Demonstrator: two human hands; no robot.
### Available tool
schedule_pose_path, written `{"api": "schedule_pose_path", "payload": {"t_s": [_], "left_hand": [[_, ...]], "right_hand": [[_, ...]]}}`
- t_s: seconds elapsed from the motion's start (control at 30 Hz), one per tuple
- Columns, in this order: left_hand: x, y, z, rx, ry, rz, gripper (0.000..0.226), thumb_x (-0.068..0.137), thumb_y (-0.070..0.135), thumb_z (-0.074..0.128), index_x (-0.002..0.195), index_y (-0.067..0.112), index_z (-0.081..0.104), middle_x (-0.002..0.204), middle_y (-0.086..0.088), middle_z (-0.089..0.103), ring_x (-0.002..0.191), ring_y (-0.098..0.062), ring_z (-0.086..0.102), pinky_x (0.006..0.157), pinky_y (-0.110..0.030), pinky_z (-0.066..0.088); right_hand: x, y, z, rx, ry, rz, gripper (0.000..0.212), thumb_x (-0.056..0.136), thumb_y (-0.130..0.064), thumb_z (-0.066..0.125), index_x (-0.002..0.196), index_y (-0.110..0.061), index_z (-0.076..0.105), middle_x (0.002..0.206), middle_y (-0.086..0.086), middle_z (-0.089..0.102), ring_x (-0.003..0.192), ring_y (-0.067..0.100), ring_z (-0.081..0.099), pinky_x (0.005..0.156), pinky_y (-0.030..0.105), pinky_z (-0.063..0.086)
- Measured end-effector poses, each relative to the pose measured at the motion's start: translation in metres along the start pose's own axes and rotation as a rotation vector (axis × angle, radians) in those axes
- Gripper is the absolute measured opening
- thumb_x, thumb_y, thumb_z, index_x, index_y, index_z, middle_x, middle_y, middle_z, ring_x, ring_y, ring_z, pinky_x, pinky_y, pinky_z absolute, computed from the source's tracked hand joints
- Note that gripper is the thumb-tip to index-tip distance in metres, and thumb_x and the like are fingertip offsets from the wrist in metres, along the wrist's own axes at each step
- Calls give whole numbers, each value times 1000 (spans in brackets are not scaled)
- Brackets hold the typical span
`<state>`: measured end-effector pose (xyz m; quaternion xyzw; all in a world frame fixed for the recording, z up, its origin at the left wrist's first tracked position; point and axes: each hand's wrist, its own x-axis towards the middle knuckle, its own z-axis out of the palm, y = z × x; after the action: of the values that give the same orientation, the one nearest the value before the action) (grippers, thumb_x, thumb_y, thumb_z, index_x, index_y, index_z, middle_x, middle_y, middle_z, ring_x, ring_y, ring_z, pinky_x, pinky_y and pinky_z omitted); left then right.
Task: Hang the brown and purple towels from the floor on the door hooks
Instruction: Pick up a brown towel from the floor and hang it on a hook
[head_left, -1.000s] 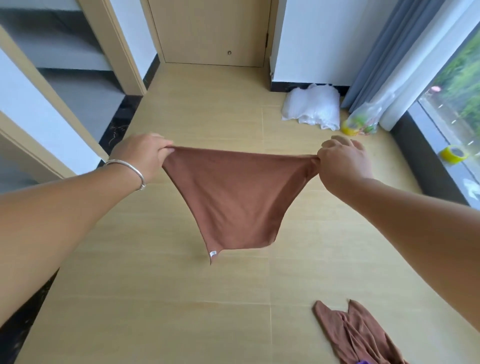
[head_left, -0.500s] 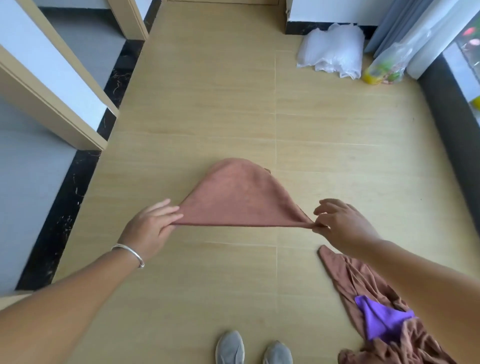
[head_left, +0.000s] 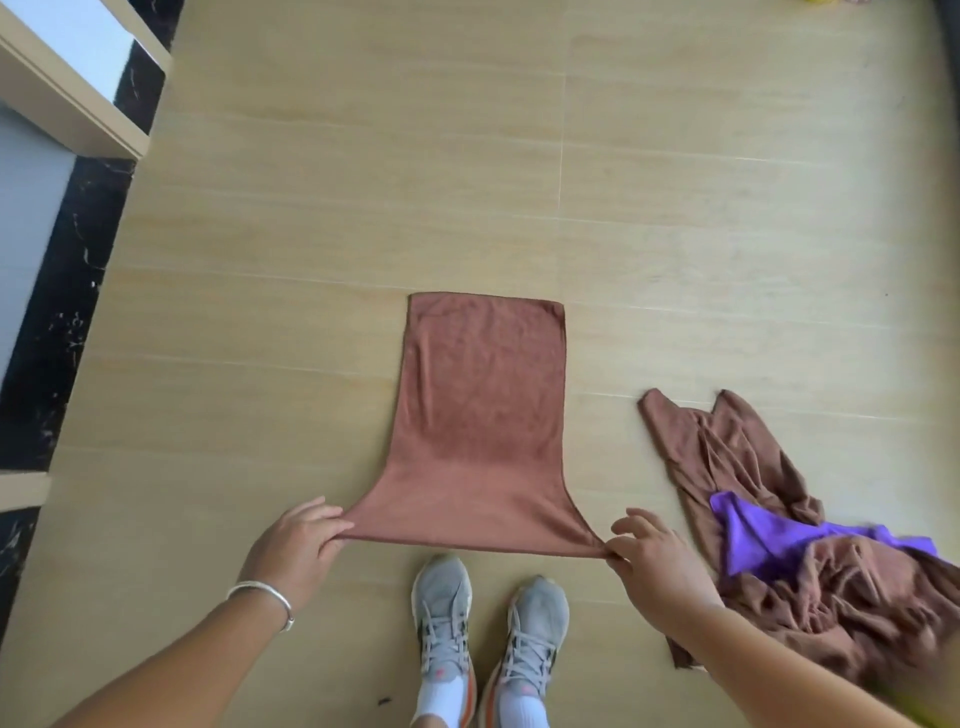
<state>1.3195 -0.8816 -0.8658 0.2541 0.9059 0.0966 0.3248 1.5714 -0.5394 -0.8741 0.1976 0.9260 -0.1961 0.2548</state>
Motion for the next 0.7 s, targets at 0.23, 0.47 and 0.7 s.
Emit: {"api": "schedule_pose_path", "payload": {"t_s": [0.23,0.47,0.7], "left_hand": [[36,-19,52,-3,-32,-35,4,76,19,80,78,20,77,96,5,71,100,-23,62,80,-30,47],[161,-22,36,-222,220,-53,11,79,17,76,73,22,69,88,11,64,88,-15,61,78,-27,41],[336,-18,31,-265,375,-5,3,84,16,69,84,14,70,102,-3,68,101,-23,60,85,-26,39]], "right_hand": [[14,16,72,152,-16,122,9,85,-29,70,91,-26,76,106,-10,66,121,18,50,91,31,44],[145,38,53,485,283,329,7,84,-23,68,78,-18,68,91,-5,64,98,19,55,79,28,39],[322,74,5,440,299,432,31,90,-39,59,77,-12,68,77,0,66,80,23,58,65,30,40]]}}
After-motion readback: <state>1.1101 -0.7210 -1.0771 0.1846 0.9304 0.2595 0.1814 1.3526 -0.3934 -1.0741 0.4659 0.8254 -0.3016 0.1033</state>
